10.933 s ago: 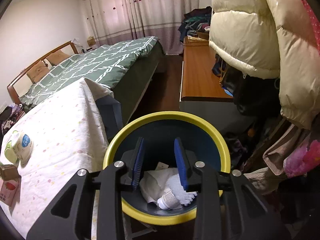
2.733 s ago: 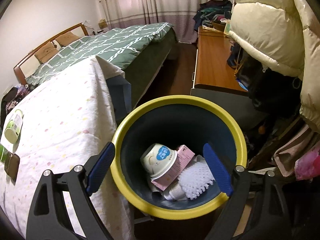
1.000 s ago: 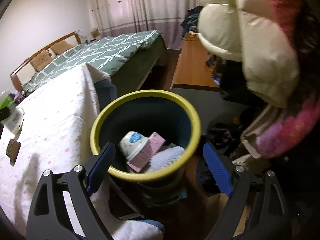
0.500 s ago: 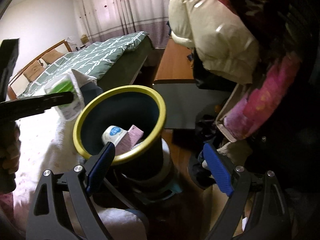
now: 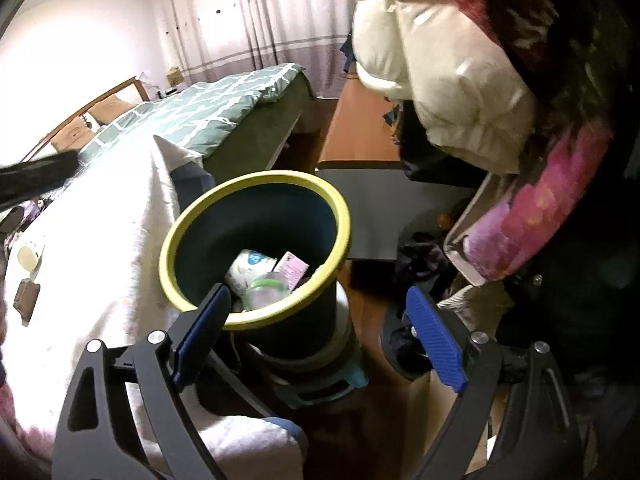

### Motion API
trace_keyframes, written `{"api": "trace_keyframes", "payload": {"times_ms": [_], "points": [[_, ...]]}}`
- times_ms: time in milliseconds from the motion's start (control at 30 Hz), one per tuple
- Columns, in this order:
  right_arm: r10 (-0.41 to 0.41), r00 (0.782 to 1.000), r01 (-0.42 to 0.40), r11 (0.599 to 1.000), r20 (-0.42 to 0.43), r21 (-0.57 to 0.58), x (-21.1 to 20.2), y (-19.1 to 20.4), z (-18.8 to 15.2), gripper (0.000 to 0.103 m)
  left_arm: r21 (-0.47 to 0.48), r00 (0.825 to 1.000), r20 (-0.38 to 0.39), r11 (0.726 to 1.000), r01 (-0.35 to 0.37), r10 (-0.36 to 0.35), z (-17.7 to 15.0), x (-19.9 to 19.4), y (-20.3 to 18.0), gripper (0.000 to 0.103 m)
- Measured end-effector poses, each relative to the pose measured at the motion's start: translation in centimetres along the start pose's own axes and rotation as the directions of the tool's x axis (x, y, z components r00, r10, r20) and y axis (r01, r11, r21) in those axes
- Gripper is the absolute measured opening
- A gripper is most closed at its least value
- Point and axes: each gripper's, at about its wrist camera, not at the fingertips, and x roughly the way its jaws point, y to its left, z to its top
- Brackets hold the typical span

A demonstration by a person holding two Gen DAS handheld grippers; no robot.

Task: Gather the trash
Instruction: 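Grasp the brown square container with the right gripper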

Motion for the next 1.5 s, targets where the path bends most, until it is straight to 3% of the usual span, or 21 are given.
{"api": "trace_keyframes", "payload": {"times_ms": [200, 333, 467, 567, 700, 967, 1167, 1333, 1500], "points": [[0.038, 0.999, -0.038, 0.999, -0.002, -0.039, 0.2, 3.0, 0.2, 0.085, -0.072, 0.988, 0.097, 0.991, -0.110, 0.117, -3.3, -8.3, 4.7, 0.098], [0.069, 0.998, -0.069, 0.995, -0.006, -0.071, 0.0, 5.8, 0.2, 0.085, -0.141, 0.966, 0.101, 0.965, -0.221, 0.236, -6.8, -12.7, 8.2, 0.098], [0.108, 0.994, -0.110, 0.987, -0.018, -0.115, 0.1, 9.4, 0.2, 0.085, -0.251, 0.950, 0.098, 0.931, -0.265, 0.296, -10.4, -16.7, 12.2, 0.098], [0.148, 0.988, -0.151, 0.977, -0.032, -0.152, 0.2, 12.8, 0.2, 0.085, -0.310, 0.929, 0.089, 0.897, -0.317, 0.359, -12.9, -19.6, 14.7, 0.098], [0.204, 0.978, -0.209, 0.960, -0.046, -0.185, 0.0, 17.5, 0.2, 0.085, -0.359, 0.888, 0.080, 0.844, -0.398, 0.452, -15.5, -23.0, 17.6, 0.098], [0.363, 0.925, -0.380, 0.882, -0.113, -0.277, -0.3, 28.9, -1.6, 0.085, -0.448, 0.827, 0.079, 0.761, -0.470, 0.557, -19.2, -28.3, 22.0, 0.098], [0.452, 0.876, -0.483, 0.818, -0.168, -0.314, -0.7, 36.5, -3.2, 0.085, -0.482, 0.829, 0.057, 0.742, -0.465, 0.556, -20.8, -28.9, 24.0, 0.098], [0.430, 0.876, -0.481, 0.810, -0.218, -0.336, 1.0, 40.6, -4.1, 0.085, -0.490, 0.841, 0.053, 0.748, -0.448, 0.539, -21.5, -28.4, 24.5, 0.098], [0.395, 0.887, -0.458, 0.815, -0.237, -0.355, 2.3, 41.9, -4.3, 0.085, -0.502, 0.850, 0.044, 0.747, -0.436, 0.525, -21.8, -27.6, 24.7, 0.098]]}}
